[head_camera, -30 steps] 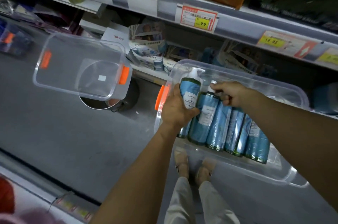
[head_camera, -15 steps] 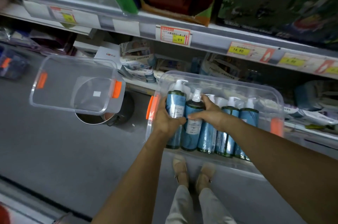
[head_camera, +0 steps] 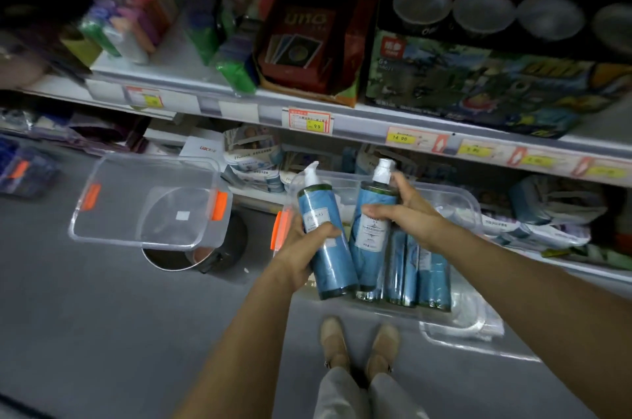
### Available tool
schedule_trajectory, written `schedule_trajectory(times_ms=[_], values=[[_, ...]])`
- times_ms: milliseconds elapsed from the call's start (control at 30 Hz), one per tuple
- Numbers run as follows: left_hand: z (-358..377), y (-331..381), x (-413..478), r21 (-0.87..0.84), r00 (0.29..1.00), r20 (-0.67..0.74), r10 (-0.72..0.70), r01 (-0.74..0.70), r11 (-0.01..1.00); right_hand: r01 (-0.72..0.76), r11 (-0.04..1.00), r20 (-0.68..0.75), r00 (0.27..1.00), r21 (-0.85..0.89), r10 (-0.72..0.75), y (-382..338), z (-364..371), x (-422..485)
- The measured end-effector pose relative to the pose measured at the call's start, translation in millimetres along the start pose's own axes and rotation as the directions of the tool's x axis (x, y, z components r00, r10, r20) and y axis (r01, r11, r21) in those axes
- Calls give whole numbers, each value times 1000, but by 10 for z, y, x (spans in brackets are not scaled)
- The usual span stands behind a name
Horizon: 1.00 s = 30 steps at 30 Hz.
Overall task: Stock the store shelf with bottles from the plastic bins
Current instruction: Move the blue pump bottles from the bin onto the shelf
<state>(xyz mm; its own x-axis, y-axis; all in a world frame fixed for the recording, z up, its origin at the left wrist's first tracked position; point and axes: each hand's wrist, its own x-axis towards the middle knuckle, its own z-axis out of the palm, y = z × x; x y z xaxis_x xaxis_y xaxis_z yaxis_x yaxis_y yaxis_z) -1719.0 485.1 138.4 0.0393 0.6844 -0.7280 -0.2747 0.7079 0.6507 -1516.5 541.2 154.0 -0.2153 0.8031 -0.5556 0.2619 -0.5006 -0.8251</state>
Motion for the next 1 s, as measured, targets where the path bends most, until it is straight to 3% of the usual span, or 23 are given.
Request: schedule_trajectory(times_ms=[167, 367, 533, 1000], values=[[213, 401, -358, -14, 995, 96, 29, -28, 1000, 46, 998, -57, 997, 43, -43, -432, -160, -367], [447, 904, -767, 39, 957, 228, 182, -195, 980, 107, 955, -9, 994, 278, -109, -953, -249, -809], [573, 1264, -1099, 55, 903, 327, 280, -314, 948, 226, 912, -47, 973, 343, -224, -1341, -278, -1107], [917, 2044, -1730, 70, 817, 367, 444, -500, 863, 489, 830, -236, 869, 268, -435, -2300, -389, -1798]])
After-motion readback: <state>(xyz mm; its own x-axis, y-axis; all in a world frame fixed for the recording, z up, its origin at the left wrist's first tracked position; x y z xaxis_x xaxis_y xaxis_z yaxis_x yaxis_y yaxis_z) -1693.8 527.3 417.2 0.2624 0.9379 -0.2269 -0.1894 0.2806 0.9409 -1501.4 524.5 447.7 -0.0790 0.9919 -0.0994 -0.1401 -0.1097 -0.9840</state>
